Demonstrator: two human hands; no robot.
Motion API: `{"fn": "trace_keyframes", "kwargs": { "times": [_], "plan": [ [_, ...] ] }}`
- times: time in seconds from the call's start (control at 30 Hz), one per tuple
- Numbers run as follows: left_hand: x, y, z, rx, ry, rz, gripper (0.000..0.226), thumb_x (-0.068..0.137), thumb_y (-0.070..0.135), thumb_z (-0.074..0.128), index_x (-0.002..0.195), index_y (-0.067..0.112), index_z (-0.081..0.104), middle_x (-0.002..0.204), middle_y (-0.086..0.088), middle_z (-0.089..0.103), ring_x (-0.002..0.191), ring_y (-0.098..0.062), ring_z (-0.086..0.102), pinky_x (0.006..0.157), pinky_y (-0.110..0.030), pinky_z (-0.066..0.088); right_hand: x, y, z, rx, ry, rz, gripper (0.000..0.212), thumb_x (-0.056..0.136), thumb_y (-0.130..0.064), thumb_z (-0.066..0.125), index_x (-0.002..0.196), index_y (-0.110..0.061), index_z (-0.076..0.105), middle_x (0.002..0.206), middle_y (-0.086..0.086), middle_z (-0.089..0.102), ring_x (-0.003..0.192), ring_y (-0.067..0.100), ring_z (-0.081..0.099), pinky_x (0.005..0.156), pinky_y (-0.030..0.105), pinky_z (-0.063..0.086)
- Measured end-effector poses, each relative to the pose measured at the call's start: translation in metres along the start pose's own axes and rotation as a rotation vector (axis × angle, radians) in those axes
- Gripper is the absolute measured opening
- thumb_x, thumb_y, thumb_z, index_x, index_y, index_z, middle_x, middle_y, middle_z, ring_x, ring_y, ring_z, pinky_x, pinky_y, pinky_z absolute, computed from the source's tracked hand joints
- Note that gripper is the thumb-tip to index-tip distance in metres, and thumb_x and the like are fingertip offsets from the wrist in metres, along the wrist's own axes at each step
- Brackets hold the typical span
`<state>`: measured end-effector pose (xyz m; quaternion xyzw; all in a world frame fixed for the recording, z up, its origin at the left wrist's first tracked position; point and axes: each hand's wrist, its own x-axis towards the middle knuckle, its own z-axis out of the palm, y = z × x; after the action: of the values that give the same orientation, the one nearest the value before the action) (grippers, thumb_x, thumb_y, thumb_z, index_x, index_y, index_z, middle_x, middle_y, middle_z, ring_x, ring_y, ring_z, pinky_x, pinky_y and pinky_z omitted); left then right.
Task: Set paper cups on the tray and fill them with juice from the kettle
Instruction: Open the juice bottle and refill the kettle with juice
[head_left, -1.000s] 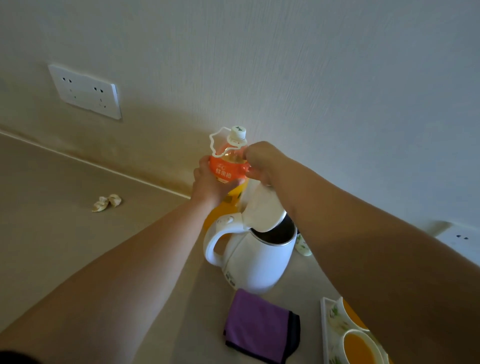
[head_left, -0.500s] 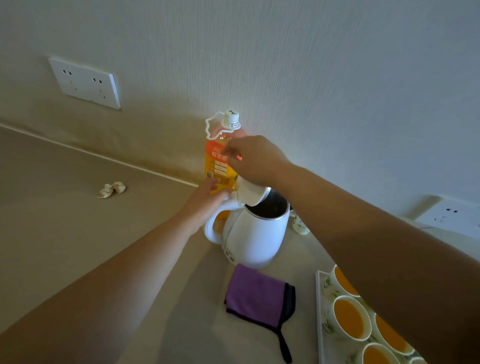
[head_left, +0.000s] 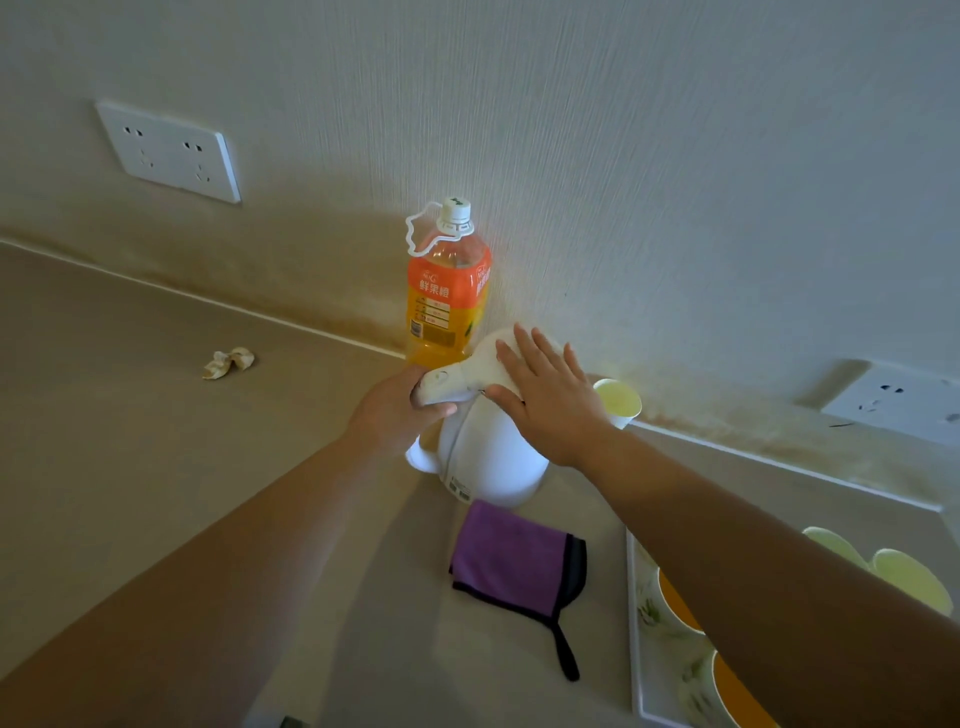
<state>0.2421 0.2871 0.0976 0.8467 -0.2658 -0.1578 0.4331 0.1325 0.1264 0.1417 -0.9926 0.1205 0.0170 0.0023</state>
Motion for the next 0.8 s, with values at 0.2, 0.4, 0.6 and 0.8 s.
{"fn": "trace_keyframes", "kwargs": {
  "times": [0.2,0.4,0.6,0.8],
  "plan": [
    [-0.003,0.0,0.001,-0.034,0.023,0.001,0.035,0.084,0.025,0.071,0.116,0.019,0.059,0.104,-0.001,0.066,0.096,-0.02,0.061,0.084,-0.036,0.048,0.005,0.0,0.013,0.181,0.011,0.036,0.065,0.098,-0.052,0.015,0.153,-0.021,-0.001,0.16,0.002,-0.012,0.147,0.018,-0.013,0.117,0.04,-0.009],
    [-0.004,0.002,0.002,-0.03,0.039,-0.001,0.035,0.083,0.024,0.072,0.116,0.02,0.059,0.103,0.0,0.065,0.096,-0.02,0.06,0.085,-0.039,0.049,0.006,0.002,0.019,0.284,0.002,0.041,0.066,0.099,-0.052,0.019,0.153,-0.022,-0.003,0.159,0.0,-0.016,0.145,0.016,-0.018,0.116,0.042,-0.012],
    [-0.01,0.004,0.003,-0.008,0.087,0.008,0.026,0.084,0.025,0.07,0.108,0.021,0.06,0.092,0.004,0.063,0.09,-0.02,0.06,0.079,-0.037,0.047,-0.021,-0.017,0.036,0.523,0.453,0.148,0.058,0.093,-0.036,0.056,0.142,-0.011,0.038,0.15,0.011,0.03,0.139,0.03,0.025,0.114,0.04,0.02],
    [-0.035,0.007,0.01,0.032,0.232,-0.078,0.031,0.079,0.04,0.074,0.09,0.016,0.058,0.074,0.005,0.058,0.068,-0.015,0.053,0.057,-0.029,0.039,-0.035,-0.068,0.038,1.318,0.012,0.486,0.023,0.094,-0.04,0.052,0.081,-0.022,0.059,0.085,-0.004,0.06,0.09,0.02,0.062,0.089,0.042,0.052]
  ]
}}
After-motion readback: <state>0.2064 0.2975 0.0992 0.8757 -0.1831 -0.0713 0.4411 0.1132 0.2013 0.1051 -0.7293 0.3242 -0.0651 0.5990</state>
